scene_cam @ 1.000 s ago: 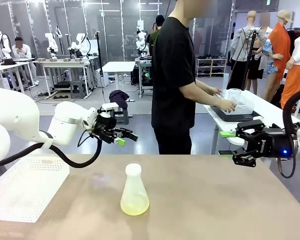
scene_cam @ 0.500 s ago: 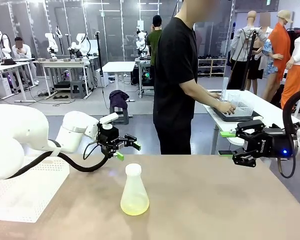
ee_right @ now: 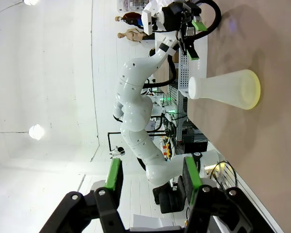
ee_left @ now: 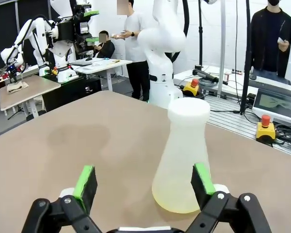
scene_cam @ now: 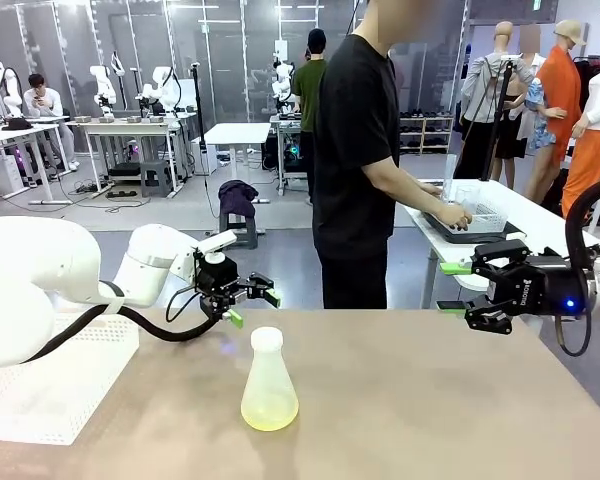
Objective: Prepare the solutions needed for the experiment.
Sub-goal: When the human places the Big flask in the center of the table, pick up the Big flask and place it in the left Organizing basket.
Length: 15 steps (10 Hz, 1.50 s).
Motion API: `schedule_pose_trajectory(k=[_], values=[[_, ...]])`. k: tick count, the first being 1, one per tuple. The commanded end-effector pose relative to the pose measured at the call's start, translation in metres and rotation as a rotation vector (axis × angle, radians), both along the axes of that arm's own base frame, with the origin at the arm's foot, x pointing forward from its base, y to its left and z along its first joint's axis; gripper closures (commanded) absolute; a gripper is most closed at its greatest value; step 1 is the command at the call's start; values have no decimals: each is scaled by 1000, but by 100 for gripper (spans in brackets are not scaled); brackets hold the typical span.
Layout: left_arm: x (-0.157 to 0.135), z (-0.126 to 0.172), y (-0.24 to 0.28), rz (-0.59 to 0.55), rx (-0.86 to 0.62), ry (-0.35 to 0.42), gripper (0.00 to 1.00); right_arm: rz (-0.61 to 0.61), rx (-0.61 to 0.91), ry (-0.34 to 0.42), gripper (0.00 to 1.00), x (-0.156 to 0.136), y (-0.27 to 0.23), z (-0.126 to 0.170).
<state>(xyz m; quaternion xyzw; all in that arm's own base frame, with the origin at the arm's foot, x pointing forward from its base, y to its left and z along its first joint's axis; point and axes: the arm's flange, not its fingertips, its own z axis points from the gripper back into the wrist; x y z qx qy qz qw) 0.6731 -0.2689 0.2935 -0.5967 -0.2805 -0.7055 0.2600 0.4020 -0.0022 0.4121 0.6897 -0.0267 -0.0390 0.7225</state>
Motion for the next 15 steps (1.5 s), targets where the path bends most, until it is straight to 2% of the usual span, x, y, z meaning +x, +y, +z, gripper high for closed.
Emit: schedule_pose_trajectory(k=[1,3,8,15], values=[[4,-7,-5,-64,-12,0,0,1,7,-2,37,0,0,0],[7,-17,-16,-128,-47,19,0,1,7,-2,37,0,0,0],[-9,-36,-53,-286,-56,111,0,1,7,-2,37,0,0,0],[-37,-46,-79,-393,-62,146,0,1,7,-2,37,0,0,0]])
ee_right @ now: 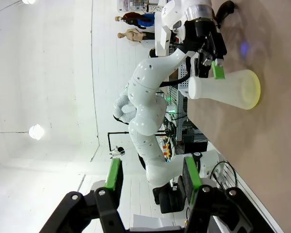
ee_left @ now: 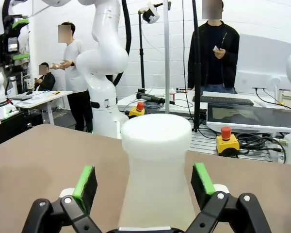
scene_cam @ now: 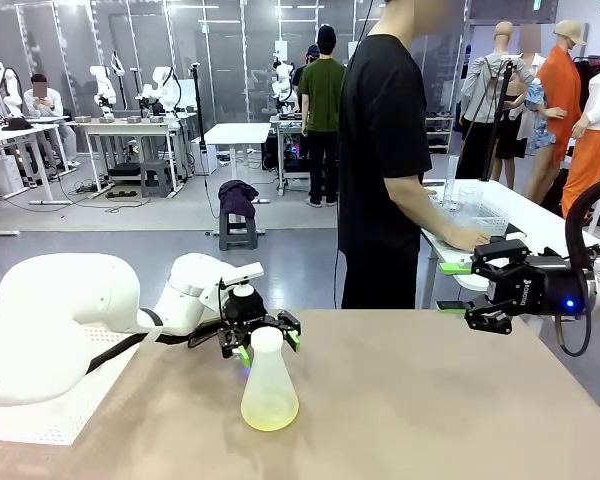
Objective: Prepare the solutions needed for the experiment.
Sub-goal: When the human places the Big flask in the center of the table, pick up the Big flask and place it in the left Organizing basket.
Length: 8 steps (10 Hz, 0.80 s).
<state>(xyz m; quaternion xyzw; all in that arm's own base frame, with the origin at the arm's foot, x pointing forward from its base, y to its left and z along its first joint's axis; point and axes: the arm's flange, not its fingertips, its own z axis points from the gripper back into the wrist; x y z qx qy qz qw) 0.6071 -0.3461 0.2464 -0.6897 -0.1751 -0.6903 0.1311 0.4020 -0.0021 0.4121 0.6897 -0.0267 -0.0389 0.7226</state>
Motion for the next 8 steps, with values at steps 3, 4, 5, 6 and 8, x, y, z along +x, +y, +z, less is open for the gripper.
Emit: schedule_pose_trajectory(k=[3,4,5,6,8], values=[[12,4,-9,-91,6,14,0,1,7,-2,37,0,0,0],[7,4,-10,-105,5,12,0,1,7,-2,37,0,0,0],[4,6,-8,-107,16,22,0,1,7,-2,37,0,0,0],[2,7,-7,-112,10,20,0,1,7,-2,37,0,0,0],[3,5,-7,-145,2,36,6,1,7,-2,37,0,0,0]])
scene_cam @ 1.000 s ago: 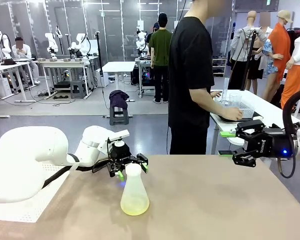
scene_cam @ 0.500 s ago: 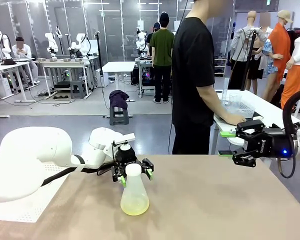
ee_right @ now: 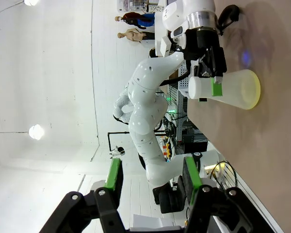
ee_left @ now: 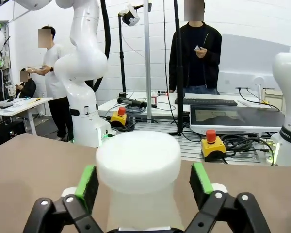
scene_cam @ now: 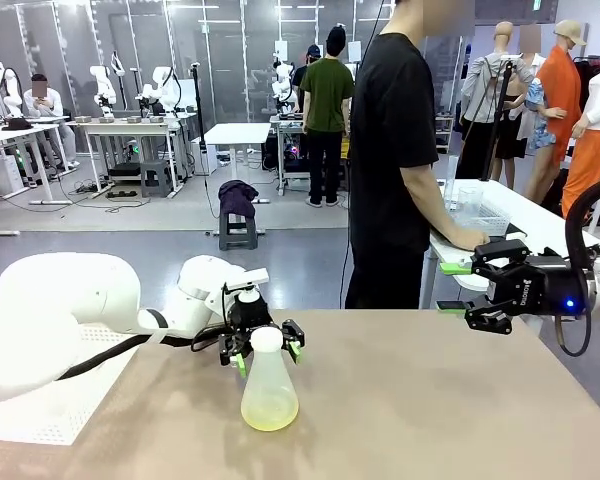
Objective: Prepare the solutions needed for the experiment.
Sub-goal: When the human places the Big flask in the center of the table, pick up the Big flask and place it in the left Organizing basket.
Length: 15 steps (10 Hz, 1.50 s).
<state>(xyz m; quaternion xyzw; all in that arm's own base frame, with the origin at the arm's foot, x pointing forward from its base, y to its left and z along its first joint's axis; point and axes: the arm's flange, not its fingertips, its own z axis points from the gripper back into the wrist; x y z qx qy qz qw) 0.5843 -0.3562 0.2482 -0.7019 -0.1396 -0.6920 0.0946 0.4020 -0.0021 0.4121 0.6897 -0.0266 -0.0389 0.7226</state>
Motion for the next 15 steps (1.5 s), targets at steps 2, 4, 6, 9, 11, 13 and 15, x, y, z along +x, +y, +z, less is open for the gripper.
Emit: schedule_pose_trajectory(k=[2,4,6,9,11,13,15], values=[[26,5,3,-49,-6,50,26,1,7,-2,37,0,0,0],[25,3,0,-62,15,52,46,1,7,-2,37,0,0,0],[23,1,-2,-65,36,55,66,1,7,-2,37,0,0,0],[25,-1,-3,-53,58,61,100,1,7,-2,37,0,0,0],[24,-2,-3,-48,69,53,100,1,7,-2,37,0,0,0],[25,7,0,-17,61,10,97,1,7,-2,37,0,0,0],[27,36,9,31,84,-60,97,1,7,-2,37,0,0,0]])
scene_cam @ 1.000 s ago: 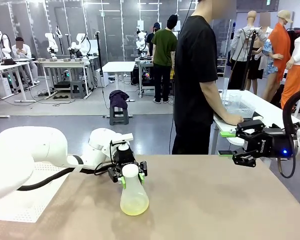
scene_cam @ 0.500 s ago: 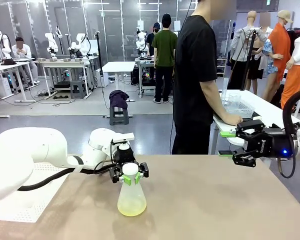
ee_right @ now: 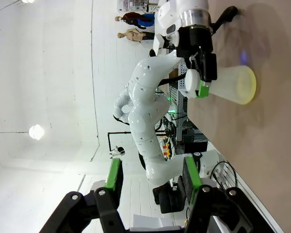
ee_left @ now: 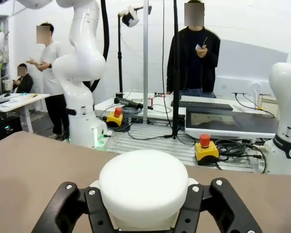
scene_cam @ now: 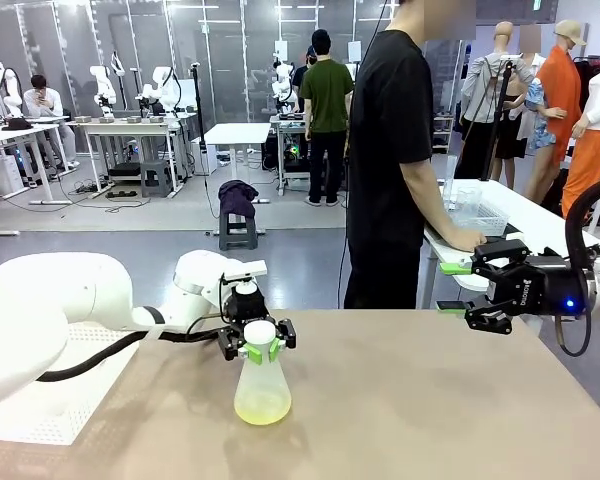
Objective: Prepare the solutions needed for the experiment.
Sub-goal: When the human places the Big flask in the center of the table, pick up the Big flask and place it in the left Organizing basket.
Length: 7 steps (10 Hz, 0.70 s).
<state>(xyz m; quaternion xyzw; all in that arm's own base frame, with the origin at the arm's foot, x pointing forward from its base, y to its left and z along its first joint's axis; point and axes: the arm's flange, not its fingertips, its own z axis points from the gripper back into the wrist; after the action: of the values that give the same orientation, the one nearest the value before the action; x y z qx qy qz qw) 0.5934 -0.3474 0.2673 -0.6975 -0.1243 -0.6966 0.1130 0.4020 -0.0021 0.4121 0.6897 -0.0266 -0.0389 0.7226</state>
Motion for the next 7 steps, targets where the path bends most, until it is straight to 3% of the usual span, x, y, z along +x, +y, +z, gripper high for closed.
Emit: schedule_pose_trajectory(k=[1,4,7], values=[[19,33,6,41,61,-75,97,1,7,-2,37,0,0,0],[13,86,31,82,66,-73,97,1,7,-2,37,0,0,0],[6,133,75,166,91,-133,97,1,7,-2,37,0,0,0]])
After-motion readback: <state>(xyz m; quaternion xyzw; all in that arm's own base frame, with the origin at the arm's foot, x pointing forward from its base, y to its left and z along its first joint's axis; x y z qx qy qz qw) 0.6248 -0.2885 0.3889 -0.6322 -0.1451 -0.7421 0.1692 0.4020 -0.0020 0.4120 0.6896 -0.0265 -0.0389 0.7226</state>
